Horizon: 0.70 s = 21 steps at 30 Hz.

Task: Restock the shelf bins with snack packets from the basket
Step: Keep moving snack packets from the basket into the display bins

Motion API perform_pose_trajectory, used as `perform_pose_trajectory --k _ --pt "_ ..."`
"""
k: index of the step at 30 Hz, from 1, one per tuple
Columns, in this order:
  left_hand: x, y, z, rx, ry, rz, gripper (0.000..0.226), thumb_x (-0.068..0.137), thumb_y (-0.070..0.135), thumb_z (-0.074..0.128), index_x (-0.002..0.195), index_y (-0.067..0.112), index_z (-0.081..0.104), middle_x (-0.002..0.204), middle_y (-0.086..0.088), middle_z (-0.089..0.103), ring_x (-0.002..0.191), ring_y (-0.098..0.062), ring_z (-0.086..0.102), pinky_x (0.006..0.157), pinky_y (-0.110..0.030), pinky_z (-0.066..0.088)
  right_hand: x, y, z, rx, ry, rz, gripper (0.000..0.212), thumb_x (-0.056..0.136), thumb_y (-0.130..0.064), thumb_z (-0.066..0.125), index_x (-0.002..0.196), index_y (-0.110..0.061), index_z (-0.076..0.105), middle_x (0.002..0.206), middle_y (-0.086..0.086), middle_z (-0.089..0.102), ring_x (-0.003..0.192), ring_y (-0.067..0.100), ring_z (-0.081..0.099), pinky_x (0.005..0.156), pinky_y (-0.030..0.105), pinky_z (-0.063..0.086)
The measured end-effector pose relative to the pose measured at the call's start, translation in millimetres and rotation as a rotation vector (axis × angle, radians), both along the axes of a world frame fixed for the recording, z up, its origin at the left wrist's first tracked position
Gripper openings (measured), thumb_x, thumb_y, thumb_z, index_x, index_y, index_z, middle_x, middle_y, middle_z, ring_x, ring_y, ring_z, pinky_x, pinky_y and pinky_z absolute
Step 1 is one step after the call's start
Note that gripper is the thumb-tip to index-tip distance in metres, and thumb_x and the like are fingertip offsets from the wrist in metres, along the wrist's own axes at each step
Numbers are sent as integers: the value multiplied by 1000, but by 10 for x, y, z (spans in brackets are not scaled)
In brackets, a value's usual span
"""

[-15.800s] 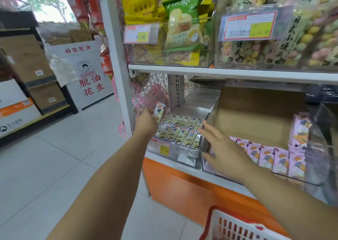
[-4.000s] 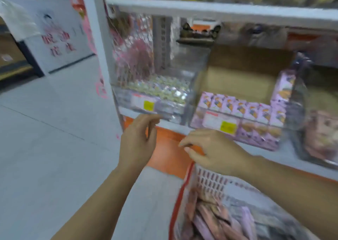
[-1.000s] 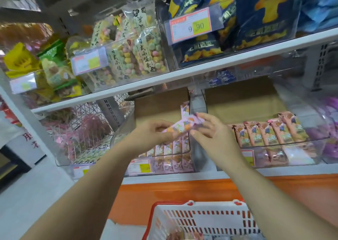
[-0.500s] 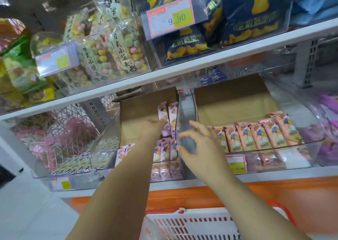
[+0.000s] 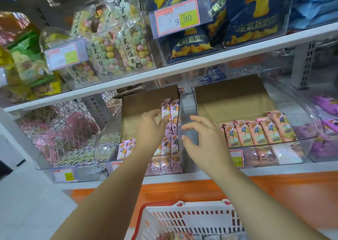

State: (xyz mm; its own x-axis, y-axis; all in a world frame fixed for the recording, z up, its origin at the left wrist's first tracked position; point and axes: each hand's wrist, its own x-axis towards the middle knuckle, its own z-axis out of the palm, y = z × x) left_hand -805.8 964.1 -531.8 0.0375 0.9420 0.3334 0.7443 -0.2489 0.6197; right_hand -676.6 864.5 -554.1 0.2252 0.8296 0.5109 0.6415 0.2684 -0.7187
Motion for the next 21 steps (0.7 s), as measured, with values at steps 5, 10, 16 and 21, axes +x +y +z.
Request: perform_pose_trajectory --k 5,10,16,21 --pt "-77 -900 -277 235 -246 -125 30 89 7 51 104 30 61 101 16 62 92 2 57 79 -22 46 34 -275 113 -102 -94 285 15 87 -19 64 98 -28 68 91 -17 61 78 -1 54 69 7 38" --pt "-197 -1255 -872 17 -90 -301 24 90 17 51 105 32 63 97 17 63 90 -5 60 79 -28 50 254 -645 -538 -388 -127 331 13 88 -17 63 96 -26 68 73 -24 56 66 -6 54 62 9 38" --pt "-675 -1173 -1564 -313 465 -412 27 96 25 47 118 33 60 126 12 57 112 -10 56 93 -32 46 350 -805 -1627 -788 -190 372 23 94 -13 53 114 -12 65 97 -8 60 92 8 55 75 8 38" --pt "-1106 -1119 -2094 -328 398 -95 30 91 18 53 119 27 61 132 2 51 124 -21 44 103 -34 37 296 -693 -2350 -1046 -255 404 26 96 -16 49 119 -10 60 121 6 62 110 19 58 93 25 46"
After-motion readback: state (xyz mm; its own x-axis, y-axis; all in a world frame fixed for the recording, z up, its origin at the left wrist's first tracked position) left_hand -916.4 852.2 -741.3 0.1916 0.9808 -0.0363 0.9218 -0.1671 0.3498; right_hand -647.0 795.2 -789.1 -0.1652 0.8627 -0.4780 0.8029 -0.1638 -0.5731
